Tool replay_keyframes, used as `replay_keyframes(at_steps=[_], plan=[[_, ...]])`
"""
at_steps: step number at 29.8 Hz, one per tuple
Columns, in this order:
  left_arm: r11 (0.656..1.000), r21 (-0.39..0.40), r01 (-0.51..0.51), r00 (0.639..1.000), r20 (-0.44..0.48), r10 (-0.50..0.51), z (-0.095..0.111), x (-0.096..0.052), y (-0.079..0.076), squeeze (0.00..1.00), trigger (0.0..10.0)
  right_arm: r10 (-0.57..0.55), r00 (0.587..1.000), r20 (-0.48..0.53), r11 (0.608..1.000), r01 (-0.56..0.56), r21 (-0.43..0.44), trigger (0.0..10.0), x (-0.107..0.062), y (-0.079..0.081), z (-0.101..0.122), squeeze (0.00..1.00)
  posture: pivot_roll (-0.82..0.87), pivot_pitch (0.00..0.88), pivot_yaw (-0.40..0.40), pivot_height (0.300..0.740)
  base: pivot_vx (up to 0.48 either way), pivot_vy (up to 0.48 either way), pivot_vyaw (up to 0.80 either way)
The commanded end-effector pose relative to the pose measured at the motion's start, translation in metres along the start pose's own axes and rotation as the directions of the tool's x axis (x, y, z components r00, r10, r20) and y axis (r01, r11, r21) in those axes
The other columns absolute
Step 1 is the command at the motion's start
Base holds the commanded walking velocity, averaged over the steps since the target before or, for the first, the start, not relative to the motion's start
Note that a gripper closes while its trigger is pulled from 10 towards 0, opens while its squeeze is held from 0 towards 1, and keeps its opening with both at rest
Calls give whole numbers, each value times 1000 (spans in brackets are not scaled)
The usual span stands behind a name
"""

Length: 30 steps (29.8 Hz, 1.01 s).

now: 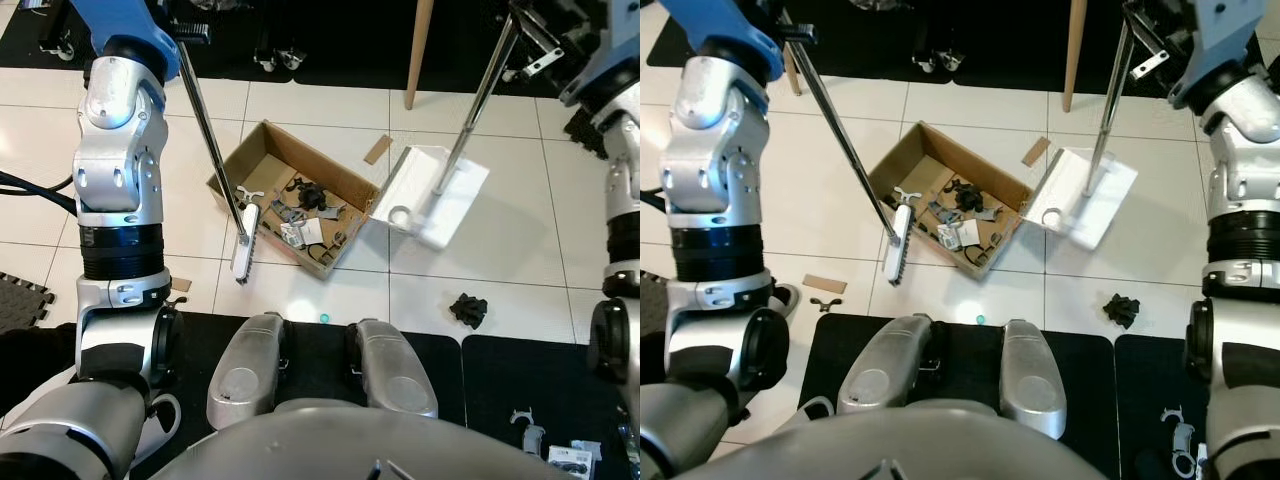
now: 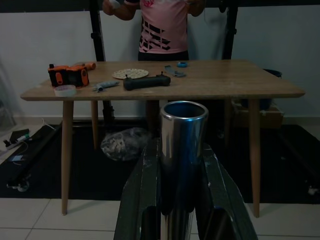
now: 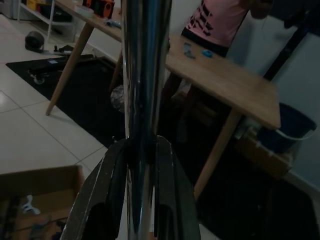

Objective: Sweep floor

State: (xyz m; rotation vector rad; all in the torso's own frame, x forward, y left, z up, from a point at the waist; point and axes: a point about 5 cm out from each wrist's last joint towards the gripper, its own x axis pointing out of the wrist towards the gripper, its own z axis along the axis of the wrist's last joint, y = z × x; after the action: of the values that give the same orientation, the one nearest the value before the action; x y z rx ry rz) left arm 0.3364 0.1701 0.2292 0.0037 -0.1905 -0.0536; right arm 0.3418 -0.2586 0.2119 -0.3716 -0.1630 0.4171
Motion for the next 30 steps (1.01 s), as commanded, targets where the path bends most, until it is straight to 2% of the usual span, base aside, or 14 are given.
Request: replay_keyframes(at_steps=[1, 3, 6, 10, 12, 15, 23, 30], plan=[[1000, 4, -8, 1000, 25, 8, 3, 1, 2, 0, 10000, -18, 1000, 10, 996, 19, -85, 10000, 1, -9, 11, 0, 37, 0, 38, 740, 0, 0, 0], [1000, 4, -9, 1000, 24, 9, 3, 1, 2, 0, 10000, -3, 999, -34, 988, -2, -153, 10000, 2, -8, 8, 0, 38, 0, 39, 740, 0, 0, 0], [1000, 5, -10, 1000, 24, 10, 4, 1, 2, 0, 10000, 16, 999, -39, 985, -22, -172, 10000, 2, -7, 9, 0, 40, 0, 38, 740, 0, 0, 0], [1000, 5, -13, 1000, 25, 13, 4, 1, 3, 0, 10000, 26, 1000, -5, 991, -27, -134, 10000, 3, -8, 14, 0, 43, 0, 36, 740, 0, 0, 0], [1000, 6, -15, 1000, 25, 15, 4, 0, 3, 0, 10000, 11, 999, 46, 997, -7, -74, 10000, 2, -13, 22, 0, 42, 0, 36, 740, 0, 0, 0], [1000, 5, -17, 1000, 24, 17, 4, 1, 4, 0, 10000, -16, 997, 81, 999, 20, -47, 10000, 2, -17, 27, 0, 40, 0, 37, 740, 0, 0, 0], [1000, 3, -27, 999, 36, 26, 5, 3, 5, 0, 10000, -56, 990, 126, 997, 63, -54, 10000, 8, -16, 33, 0, 39, 0, 37, 740, 0, 0, 0], [997, 34, -63, 996, 65, 61, 13, 5, 17, 0, 10000, -36, 987, 154, 997, 46, -58, 10000, 23, -2, 35, 0, 61, 0, 23, 740, 0, 0, 0]])
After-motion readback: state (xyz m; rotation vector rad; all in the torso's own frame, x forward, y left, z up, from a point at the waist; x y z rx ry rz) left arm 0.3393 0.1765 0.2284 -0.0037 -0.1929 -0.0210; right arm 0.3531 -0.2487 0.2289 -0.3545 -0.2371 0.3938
